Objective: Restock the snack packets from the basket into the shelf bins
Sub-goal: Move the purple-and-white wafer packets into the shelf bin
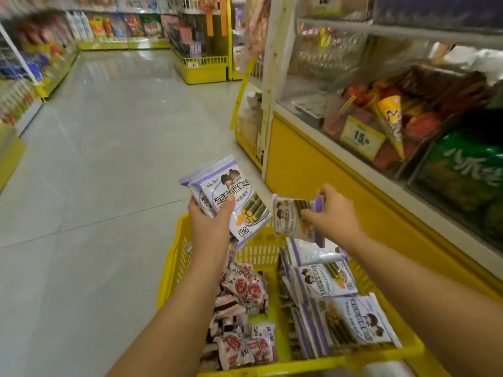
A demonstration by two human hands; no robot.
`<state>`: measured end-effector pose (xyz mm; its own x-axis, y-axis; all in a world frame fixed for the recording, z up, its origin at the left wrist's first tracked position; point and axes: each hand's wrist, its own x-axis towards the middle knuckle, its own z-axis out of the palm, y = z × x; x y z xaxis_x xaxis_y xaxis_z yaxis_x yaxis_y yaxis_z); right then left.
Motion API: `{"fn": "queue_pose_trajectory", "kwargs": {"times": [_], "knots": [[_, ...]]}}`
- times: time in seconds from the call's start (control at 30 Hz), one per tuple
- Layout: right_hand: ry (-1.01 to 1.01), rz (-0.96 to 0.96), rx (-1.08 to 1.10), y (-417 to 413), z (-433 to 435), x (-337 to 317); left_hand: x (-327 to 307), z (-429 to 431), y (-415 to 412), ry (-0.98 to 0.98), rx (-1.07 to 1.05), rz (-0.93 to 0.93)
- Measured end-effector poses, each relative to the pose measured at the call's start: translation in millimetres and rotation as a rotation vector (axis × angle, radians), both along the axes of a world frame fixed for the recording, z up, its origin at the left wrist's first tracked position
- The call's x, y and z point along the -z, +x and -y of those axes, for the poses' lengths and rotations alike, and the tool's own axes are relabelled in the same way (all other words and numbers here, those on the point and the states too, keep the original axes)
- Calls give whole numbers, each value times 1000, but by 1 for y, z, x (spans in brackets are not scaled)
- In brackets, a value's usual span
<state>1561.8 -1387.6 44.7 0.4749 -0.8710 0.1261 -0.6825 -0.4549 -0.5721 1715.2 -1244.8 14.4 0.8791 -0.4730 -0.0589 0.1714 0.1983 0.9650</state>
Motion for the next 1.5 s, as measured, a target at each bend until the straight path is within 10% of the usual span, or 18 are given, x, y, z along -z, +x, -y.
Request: {"fn": "queue_pose_trajectory", "kwargs": {"times": [0.27, 0.63, 0.97, 1.23, 1.5], "knots": [[583, 1130, -36, -76, -32, -137, -124, 6, -65, -155, 111, 171], [331, 818, -302, -155, -90, -232, -245, -3, -163, -195, 363, 454], [522, 761, -412, -213, -93, -312, -314, 11, -223, -242, 870, 473], [-241, 717, -306, -234, -27, -379, -392, 78, -224, -137, 802, 921], [-723, 467, -114, -230, 60, -397, -410, 176, -221, -230, 684, 928]]}}
